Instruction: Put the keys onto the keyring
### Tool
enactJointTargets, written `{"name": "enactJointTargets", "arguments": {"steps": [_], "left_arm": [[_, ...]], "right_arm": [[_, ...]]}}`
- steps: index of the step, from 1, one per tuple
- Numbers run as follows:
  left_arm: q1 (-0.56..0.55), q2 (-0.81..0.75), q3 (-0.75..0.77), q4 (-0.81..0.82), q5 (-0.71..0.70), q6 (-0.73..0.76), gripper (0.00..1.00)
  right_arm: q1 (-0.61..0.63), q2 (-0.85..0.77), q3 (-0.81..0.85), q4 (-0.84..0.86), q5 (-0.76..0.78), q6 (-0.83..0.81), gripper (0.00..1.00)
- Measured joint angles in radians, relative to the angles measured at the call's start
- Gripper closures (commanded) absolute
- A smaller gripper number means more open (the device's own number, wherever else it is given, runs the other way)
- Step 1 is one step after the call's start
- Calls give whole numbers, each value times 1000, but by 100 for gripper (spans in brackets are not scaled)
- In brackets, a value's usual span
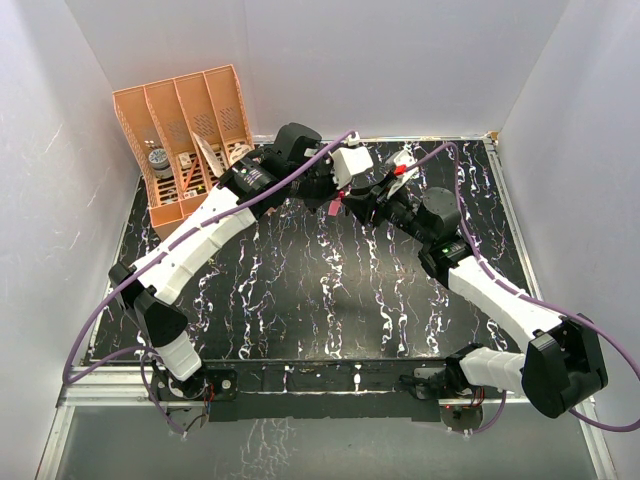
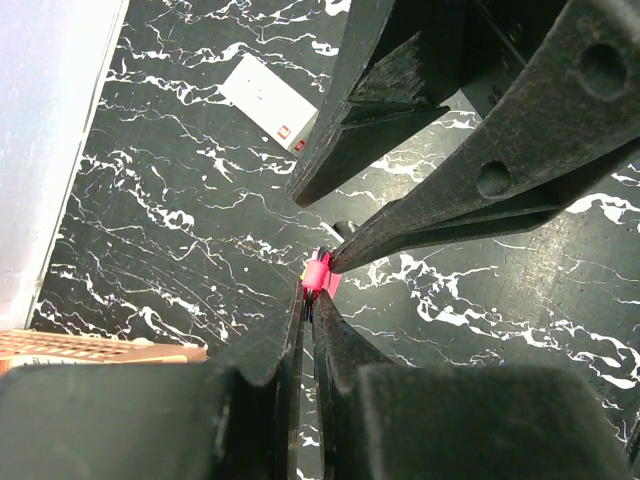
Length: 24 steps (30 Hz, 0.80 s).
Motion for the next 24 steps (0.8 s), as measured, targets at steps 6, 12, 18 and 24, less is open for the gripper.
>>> {"name": "enactJointTargets", "arguments": {"steps": [6,12,18,24], "left_arm": [[3,0,0,-5,12,10,100],[5,3,2,-5,20,14,100],[5,17,4,-3,21,14,100],[5,18,4,2,16,12,100]], "right_arm": [[0,0,0,0,-10,0,72],[0,0,0,6,-32,-3,85],[0,0,0,6,-41,-9,94],[0,-2,-2,6,-41,-18,100]]}}
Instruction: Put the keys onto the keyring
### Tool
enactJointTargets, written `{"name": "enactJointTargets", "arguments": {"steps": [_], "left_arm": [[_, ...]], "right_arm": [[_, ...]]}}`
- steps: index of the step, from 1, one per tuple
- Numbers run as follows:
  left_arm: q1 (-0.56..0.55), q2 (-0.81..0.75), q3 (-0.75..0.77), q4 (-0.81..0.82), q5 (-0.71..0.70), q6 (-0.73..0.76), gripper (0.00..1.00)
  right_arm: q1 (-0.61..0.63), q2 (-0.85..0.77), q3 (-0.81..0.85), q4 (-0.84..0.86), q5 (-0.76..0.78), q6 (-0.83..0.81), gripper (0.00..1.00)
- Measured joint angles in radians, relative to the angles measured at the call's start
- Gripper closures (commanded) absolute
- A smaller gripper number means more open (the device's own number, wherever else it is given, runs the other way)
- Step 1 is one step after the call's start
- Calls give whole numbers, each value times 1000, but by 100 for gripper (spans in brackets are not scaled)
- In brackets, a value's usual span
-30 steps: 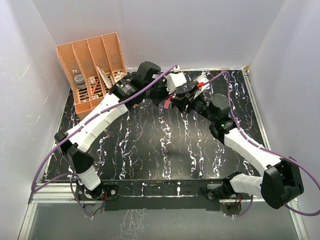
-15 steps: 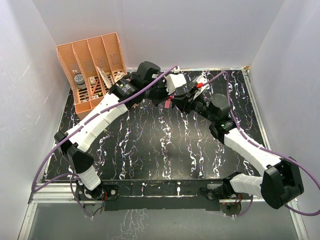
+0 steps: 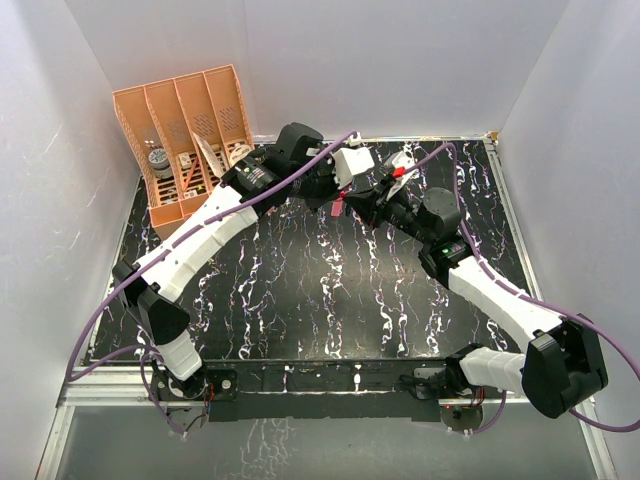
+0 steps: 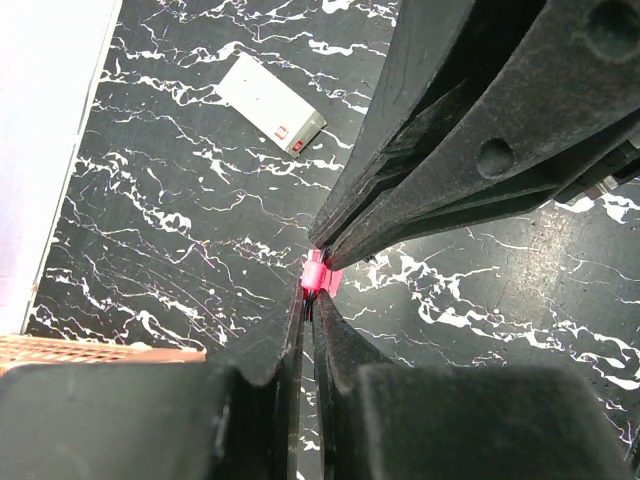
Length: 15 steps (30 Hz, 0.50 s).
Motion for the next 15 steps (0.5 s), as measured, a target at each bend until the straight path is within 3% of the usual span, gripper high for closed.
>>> {"name": "enactJointTargets", "arguments": {"steps": [8,15], "left_arm": [[0,0,0,4,-2,-4,99],[0,-2,-13,53,-38,-27,76]], "right_arm": [[0,-5,-3,6,-1,-2,100],[-2,-8,-3,16,0,-2,100]]}}
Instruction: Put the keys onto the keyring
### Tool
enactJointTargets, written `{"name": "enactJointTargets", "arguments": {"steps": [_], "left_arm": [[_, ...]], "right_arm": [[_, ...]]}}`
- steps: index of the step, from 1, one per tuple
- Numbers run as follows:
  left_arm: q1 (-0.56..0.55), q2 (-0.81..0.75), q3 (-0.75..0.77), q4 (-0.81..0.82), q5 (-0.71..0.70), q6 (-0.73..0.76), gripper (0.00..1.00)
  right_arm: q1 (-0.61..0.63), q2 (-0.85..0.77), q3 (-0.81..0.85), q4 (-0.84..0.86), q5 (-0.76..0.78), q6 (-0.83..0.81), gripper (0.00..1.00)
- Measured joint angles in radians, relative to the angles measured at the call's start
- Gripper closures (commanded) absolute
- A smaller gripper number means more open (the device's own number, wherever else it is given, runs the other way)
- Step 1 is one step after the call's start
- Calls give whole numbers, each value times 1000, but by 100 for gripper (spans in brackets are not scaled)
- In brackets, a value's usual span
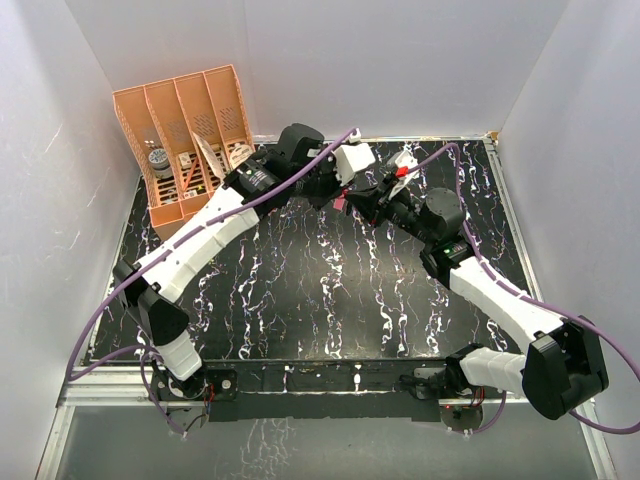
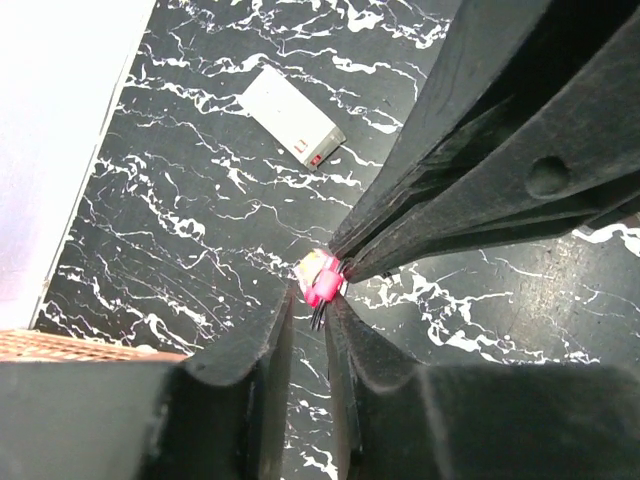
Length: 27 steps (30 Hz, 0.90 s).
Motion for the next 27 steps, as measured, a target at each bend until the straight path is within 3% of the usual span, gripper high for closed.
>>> {"name": "enactJointTargets", "arguments": {"steps": [5,16,21,27], "left_arm": [[0,-21,-73,85,-34,-23,62],[0,-127,-187,242,-129,-56,50],[0,-212,-275,370,-180,-89,52],[0,-396,-521,628,-240,-211,64]], "right_arm": [[-2,-2,0,0,0,2,100],[-2,-2,0,22,5,13,100],[-2,-2,-1,31,23,26,100],[-4,-19,-62,115,73,88,100]]}}
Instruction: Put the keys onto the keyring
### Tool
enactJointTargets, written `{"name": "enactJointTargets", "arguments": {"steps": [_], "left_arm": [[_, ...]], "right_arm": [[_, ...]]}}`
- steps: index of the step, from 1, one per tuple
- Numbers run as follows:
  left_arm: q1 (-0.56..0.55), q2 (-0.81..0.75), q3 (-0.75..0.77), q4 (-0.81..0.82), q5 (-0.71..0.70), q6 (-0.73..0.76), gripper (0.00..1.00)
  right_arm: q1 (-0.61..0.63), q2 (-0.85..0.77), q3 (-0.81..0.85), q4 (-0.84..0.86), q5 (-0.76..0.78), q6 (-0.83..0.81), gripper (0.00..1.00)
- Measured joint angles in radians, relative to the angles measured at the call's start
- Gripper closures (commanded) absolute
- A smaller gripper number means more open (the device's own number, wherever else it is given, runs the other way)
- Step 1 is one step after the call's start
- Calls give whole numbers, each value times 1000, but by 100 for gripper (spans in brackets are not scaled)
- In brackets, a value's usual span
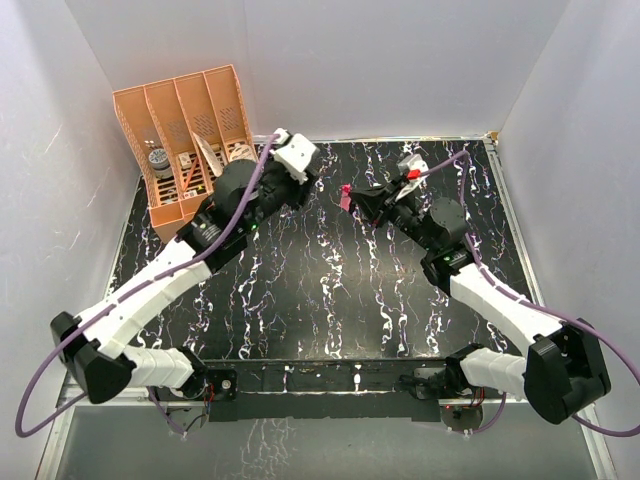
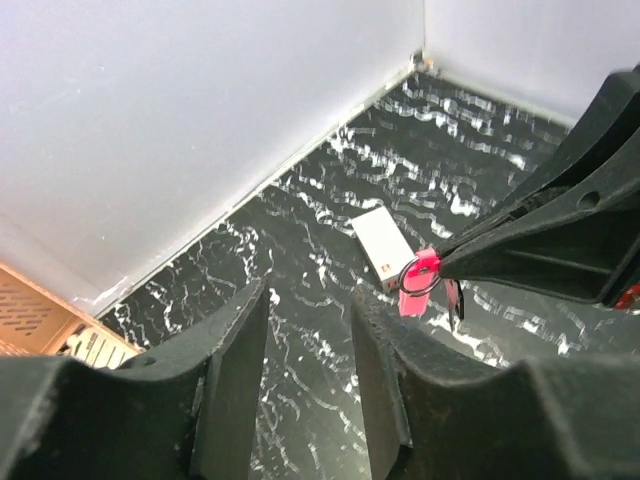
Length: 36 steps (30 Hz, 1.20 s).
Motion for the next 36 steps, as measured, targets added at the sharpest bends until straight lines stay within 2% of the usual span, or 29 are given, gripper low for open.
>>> {"name": "enactJointTargets", "arguments": {"steps": [4,12,22,36], "left_arm": [[0,-81,-99,141,-11,-105,66],[0,-74,-174,314,-16,-299,67],[0,-18,-191,407,11,-457,64],[0,20,-189,479,80,-578,69]], "right_arm": [[0,-15,-47,92,38,79,100],[0,-54,-128,290,108,209,100],[0,-56,-171,500,156,294,100],[0,-6,-220,675,234,336,100]]}}
